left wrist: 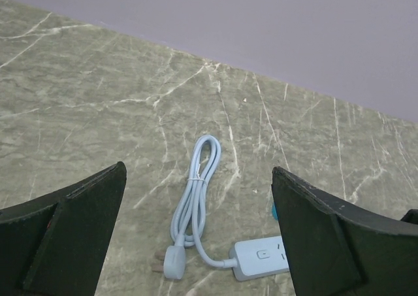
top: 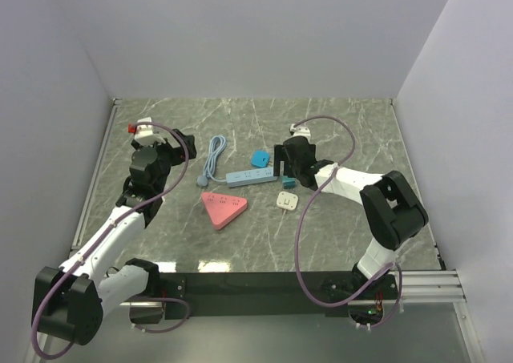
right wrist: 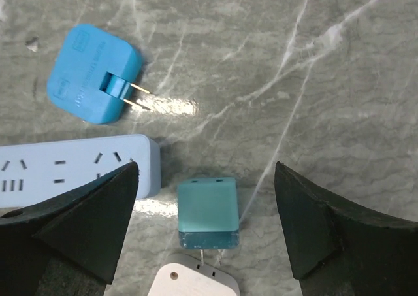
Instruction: Insert the plug
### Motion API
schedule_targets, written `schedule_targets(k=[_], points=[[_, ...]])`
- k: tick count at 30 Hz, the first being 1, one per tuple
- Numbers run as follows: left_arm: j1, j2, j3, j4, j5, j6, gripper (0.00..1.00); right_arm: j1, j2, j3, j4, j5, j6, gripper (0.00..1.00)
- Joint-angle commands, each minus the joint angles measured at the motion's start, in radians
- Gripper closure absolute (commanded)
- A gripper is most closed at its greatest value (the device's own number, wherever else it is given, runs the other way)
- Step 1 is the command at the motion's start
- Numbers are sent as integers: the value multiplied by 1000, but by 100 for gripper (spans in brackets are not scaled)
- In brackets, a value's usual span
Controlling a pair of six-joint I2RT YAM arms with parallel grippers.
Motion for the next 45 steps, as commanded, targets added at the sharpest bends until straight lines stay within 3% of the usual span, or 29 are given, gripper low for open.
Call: schedule_targets(k=[1, 22, 24, 25, 27, 28, 31, 40, 45], points=[[-4, -5, 35, 53, 31, 14, 0, 7, 0, 42, -36, 46, 15, 10], [-20, 29, 53, 49, 67, 27, 1, 11, 105, 86, -74, -20, -5, 17], [-21, 33, 55, 50, 70, 32, 1, 10, 110, 85, -66, -31, -11, 24], [-24, 36, 56, 53, 73, 34, 1, 11, 116, 86, -66, -37, -13, 37], [-27, 41, 58, 55, 80, 41, 1, 11, 119, 94, -77, -46, -17, 50], [-32, 39, 56, 58, 86, 43, 0, 10, 122, 106, -83, -47, -19, 64], [-47, 33, 56, 64, 95, 58, 1, 11, 98, 118, -100, -57, -22, 84], [-101, 19, 35, 121, 164, 113, 1, 8, -19, 112, -103, -81, -7, 100], [-216, 53, 39, 156, 195, 211, 2, 10, -121, 131, -111, -141, 5, 100]])
